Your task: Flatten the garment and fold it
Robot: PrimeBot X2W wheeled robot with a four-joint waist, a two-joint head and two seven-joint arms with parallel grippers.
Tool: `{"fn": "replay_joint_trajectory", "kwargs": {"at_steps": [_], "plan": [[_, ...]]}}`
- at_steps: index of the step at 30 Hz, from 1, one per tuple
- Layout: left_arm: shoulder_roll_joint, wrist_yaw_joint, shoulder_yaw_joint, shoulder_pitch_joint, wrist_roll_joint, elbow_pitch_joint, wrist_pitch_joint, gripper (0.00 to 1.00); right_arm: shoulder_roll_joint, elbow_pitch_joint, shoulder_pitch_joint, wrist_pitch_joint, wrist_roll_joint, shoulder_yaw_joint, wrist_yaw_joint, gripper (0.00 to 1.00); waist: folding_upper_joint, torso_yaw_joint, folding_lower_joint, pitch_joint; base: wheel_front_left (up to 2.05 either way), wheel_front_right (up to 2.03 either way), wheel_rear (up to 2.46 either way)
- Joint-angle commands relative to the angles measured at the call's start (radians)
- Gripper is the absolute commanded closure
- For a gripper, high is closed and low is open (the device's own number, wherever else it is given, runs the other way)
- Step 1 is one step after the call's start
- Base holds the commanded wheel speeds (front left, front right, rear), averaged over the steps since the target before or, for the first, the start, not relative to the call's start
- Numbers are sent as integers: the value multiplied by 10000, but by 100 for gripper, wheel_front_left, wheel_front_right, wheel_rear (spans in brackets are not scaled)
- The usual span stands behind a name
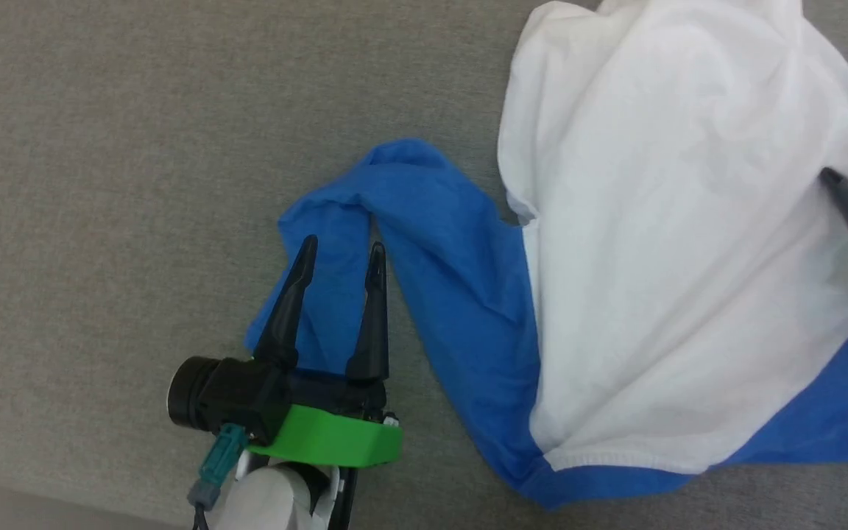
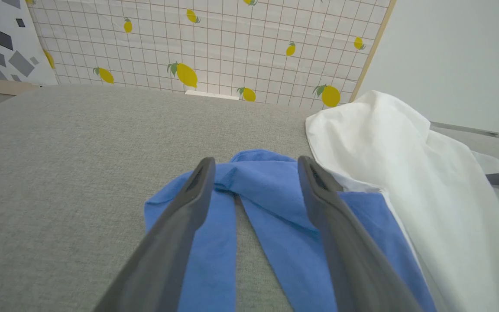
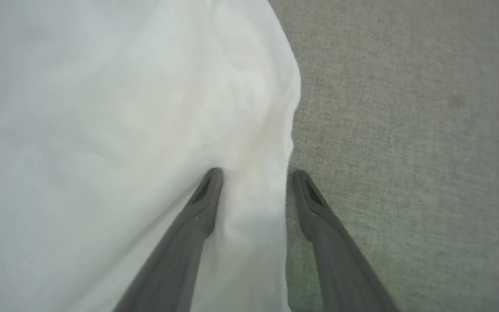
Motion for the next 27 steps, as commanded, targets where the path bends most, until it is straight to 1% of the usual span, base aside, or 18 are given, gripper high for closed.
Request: {"fn": "replay_joint_trajectory", "kwargs": {"at_steps": [1, 3, 4, 8, 11, 15, 16, 17, 18, 22, 27], "plan": [[-65, -80, -6, -115, 12, -16, -45, 0, -7, 184, -100, -52, 36, 35, -13, 100, 0, 207, 0, 167, 0, 0, 0], [-83, -110, -32, -124, -1, -62, -45, 0, -318, 10, -484, -271, -100, -59, -13, 100, 0, 321, 0, 270, 0, 0, 0], [-101, -171, -127, -229, -26, -120, -45, 0, -971, -216, -1320, -721, -442, -165, -13, 100, 0, 537, 0, 507, 0, 0, 0], [-113, -158, -355, -461, -209, -162, -45, 0, -1853, -4, -2814, -1355, -948, -147, -13, 100, 0, 905, 0, 854, 0, 0, 0], [-115, -86, -616, -582, -390, -103, -45, 0, -2255, 480, -3508, -1617, -1263, -94, -13, 100, 0, 1191, 0, 1018, 0, 0, 0], [-116, 5, -933, -711, -535, 1, -45, 0, -2478, 1169, -3896, -2157, -1902, -40, -13, 100, 0, 1504, 0, 1152, 0, 0, 0], [-116, 31, -1006, -755, -534, 29, -45, 0, -2482, 1358, -3945, -2344, -2105, -23, -13, 89, 0, 1548, 0, 1190, 0, 0, 0], [-116, 57, -1059, -796, -535, 47, -45, 0, -2452, 1525, -3960, -2477, -2258, -24, -13, 58, 0, 1564, 0, 1207, 0, 0, 0], [-116, 82, -1122, -850, -539, 71, -45, 0, -2372, 1745, -3964, -2580, -2412, -46, -13, 0, 0, 1560, 0, 1216, 0, 0, 0], [-117, 125, -1191, -1058, -500, 132, -45, 0, -2092, 2178, -3908, -2911, -2633, 80, -13, 0, 0, 1359, 0, 1138, 0, 0, 0], [-117, 70, -979, -1060, -318, 332, -45, 0, -1805, 2188, -3570, -3084, -2115, 174, -13, 0, 0, 859, 0, 553, 0, 0, 0]]}}
